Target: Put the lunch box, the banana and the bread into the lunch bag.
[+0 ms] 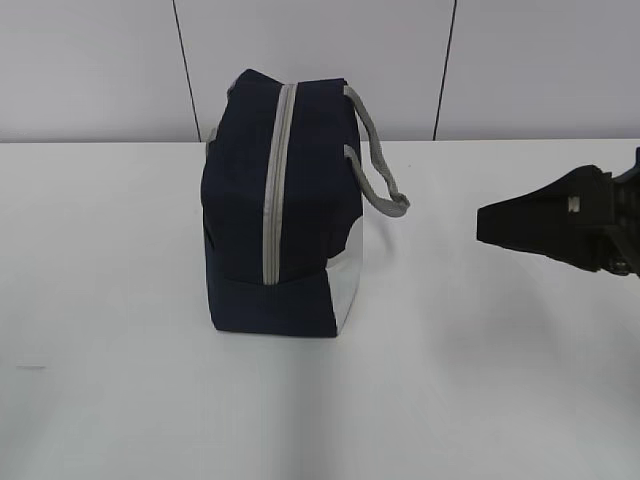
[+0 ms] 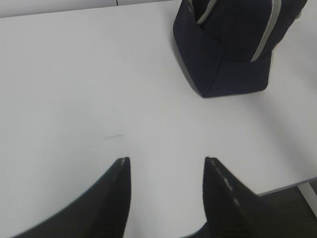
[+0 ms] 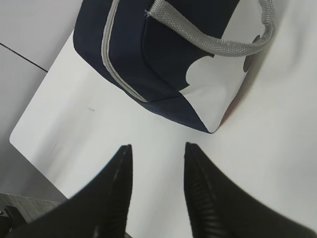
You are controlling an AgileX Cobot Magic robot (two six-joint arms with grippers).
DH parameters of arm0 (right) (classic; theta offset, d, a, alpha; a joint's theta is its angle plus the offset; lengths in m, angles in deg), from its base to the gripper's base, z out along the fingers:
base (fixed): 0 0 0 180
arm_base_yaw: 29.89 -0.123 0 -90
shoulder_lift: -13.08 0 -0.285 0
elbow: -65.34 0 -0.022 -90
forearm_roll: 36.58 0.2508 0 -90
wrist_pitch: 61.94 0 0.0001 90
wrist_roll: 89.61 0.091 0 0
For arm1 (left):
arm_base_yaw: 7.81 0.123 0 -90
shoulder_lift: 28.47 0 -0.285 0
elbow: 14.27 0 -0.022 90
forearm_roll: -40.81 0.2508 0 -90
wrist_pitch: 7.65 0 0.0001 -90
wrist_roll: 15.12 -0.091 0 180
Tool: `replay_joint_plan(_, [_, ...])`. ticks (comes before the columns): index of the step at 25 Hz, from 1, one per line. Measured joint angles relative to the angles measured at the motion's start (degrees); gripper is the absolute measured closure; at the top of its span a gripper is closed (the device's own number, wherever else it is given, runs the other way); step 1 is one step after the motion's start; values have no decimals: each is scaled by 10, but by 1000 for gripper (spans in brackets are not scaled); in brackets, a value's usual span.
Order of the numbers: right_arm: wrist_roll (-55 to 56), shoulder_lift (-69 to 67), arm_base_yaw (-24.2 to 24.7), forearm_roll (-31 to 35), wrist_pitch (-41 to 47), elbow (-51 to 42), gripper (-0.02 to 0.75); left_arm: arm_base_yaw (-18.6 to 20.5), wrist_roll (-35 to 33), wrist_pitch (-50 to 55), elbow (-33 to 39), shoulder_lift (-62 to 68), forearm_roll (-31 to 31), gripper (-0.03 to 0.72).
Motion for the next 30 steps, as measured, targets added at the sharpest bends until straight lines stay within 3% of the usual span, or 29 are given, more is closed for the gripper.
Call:
replay_joint_plan(4, [0,0,0,0,-4,0,451,0,10,0,2,-3,12,330])
replay_joint_plan(9, [0,0,0,0,-12,0,451,0,16,0,3,-3,19,128])
replay_joint_plan(11, [0,0,0,0,-13,0,451,0,17,0,3,-3,20,98])
replay_joint_plan(23, [-1,0,0,0,-1,0,454,1,19,0,3,-9,20,188])
replay_joint_plan(30, [5,0,0,0,106,0,454,70,19,0,3,-28,20,189])
